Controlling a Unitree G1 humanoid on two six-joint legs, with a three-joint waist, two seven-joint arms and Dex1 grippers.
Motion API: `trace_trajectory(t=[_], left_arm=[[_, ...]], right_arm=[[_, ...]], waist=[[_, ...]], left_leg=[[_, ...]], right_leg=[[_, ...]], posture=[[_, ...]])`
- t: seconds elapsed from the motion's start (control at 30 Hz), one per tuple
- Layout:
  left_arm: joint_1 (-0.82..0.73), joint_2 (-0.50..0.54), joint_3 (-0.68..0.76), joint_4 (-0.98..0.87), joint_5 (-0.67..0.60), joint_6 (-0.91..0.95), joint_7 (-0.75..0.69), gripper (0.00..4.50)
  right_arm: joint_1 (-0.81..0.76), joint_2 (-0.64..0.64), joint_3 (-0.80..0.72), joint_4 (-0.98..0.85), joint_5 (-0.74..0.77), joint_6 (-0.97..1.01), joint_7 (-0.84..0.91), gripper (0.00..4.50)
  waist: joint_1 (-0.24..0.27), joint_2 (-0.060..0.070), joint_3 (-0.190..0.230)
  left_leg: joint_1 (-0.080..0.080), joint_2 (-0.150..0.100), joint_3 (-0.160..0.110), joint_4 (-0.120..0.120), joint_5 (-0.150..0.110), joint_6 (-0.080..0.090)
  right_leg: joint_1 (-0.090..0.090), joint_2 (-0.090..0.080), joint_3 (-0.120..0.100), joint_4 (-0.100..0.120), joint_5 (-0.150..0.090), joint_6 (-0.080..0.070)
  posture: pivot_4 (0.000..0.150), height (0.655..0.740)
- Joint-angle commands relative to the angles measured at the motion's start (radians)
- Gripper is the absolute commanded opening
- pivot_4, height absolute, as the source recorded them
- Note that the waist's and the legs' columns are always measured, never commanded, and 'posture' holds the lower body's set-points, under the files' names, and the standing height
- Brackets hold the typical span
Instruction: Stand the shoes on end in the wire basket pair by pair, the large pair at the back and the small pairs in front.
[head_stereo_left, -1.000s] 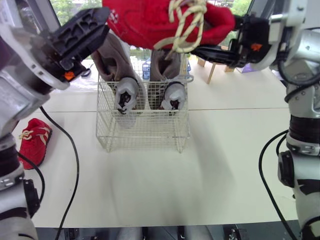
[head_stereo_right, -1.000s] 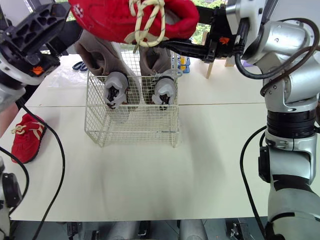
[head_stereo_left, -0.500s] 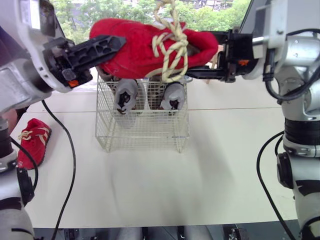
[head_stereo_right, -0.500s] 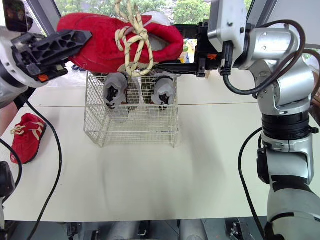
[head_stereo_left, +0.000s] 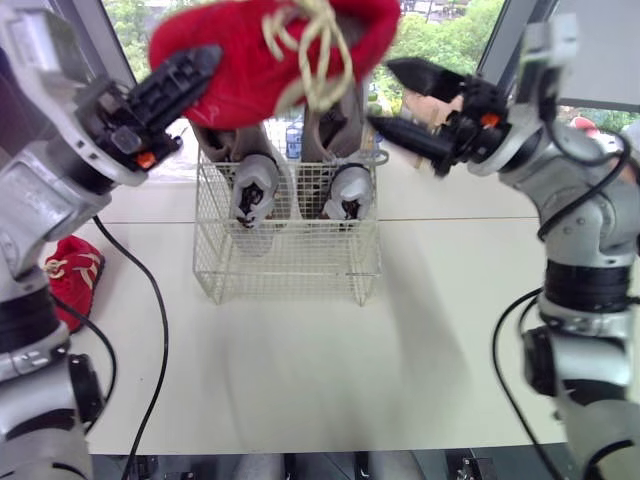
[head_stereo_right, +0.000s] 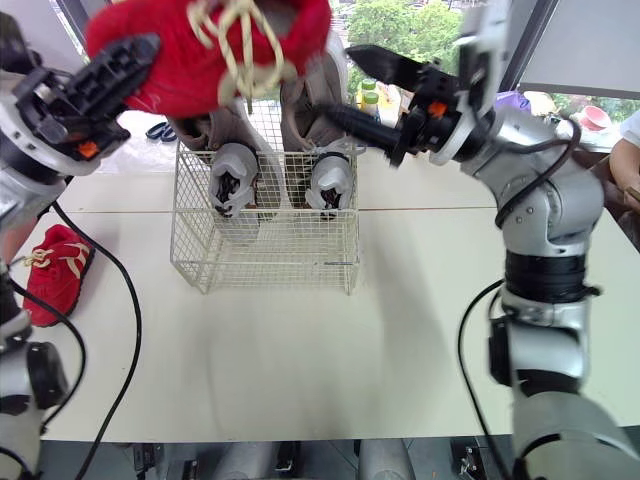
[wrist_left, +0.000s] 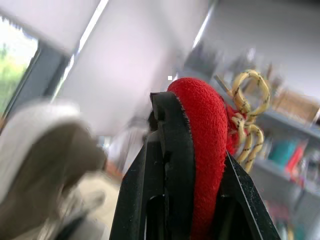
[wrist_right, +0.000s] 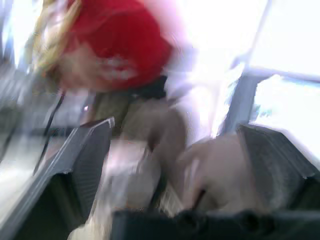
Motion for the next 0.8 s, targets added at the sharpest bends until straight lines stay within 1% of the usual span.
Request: trace_trajectory(t=[0.03,0.1,0.23,0.47,0.63,0.77,0.8], left_arm=[[-0.014,-0.085,0.007,-0.105,0.046,-0.129,0.062,0.21],[-0.014,-0.119,-0.008,-0.12,0.078,-0.156,0.06,0.21],[-0.005,-0.162,-0.052,-0.11,0.164,-0.184,0.037,0.21],[0.033,-0.214,-0.13,-0.139,0.199,-0.17,0.026,0.21],[0.071,-0.204,-0.175,-0.158,0.237,-0.142,0.005,0.21],[0.092,-0.208,-0.179,-0.162,0.242,-0.145,0.004,0.21],[0.093,-0.206,-0.176,-0.161,0.241,-0.147,0.002,0.21]], right_arm=[[-0.005,0.193,-0.08,-0.111,0.381,-0.005,-0.37,4.47],[0.005,0.258,-0.066,-0.157,0.452,-0.019,-0.466,4.47],[0.01,0.326,-0.011,-0.22,0.505,-0.049,-0.547,4.47],[0.022,0.29,0.051,-0.239,0.49,-0.054,-0.539,4.47],[0.026,0.279,0.061,-0.236,0.497,-0.072,-0.531,4.47],[0.029,0.273,0.066,-0.235,0.494,-0.086,-0.527,4.47],[0.031,0.274,0.067,-0.237,0.493,-0.09,-0.528,4.24]], waist=[[-0.003,0.0,0.0],[-0.003,0.001,0.0],[0.0,0.001,0.0],[-0.001,0.0,0.0],[-0.005,0.0,0.0],[-0.005,0.0,0.0],[-0.005,0.001,0.0]], left_leg=[[0.0,0.0,0.0,-0.001,0.0,-0.001],[0.0,0.0,0.0,-0.002,0.001,-0.002],[-0.001,-0.001,0.001,-0.003,0.002,-0.002],[0.0,0.0,0.001,0.0,0.0,0.001],[0.0,0.0,0.001,0.0,0.0,0.001],[0.0,0.001,0.001,0.0,0.0,0.001],[0.0,0.001,0.001,0.0,0.0,0.001]], right_leg=[[-0.001,0.0,0.0,0.0,0.0,0.0],[-0.003,0.001,0.0,0.001,0.0,0.0],[-0.003,0.004,-0.001,0.001,0.0,0.0],[0.0,0.007,-0.001,0.001,0.0,0.0],[0.0,0.008,-0.001,0.001,0.0,0.0],[0.0,0.009,0.0,0.0,0.0,0.0],[0.0,0.009,0.0,0.001,0.0,0.0]], posture=[[0.15,0.74],[0.15,0.74],[0.15,0.74],[0.15,0.74],[0.15,0.74],[0.15,0.74],[0.15,0.74]])
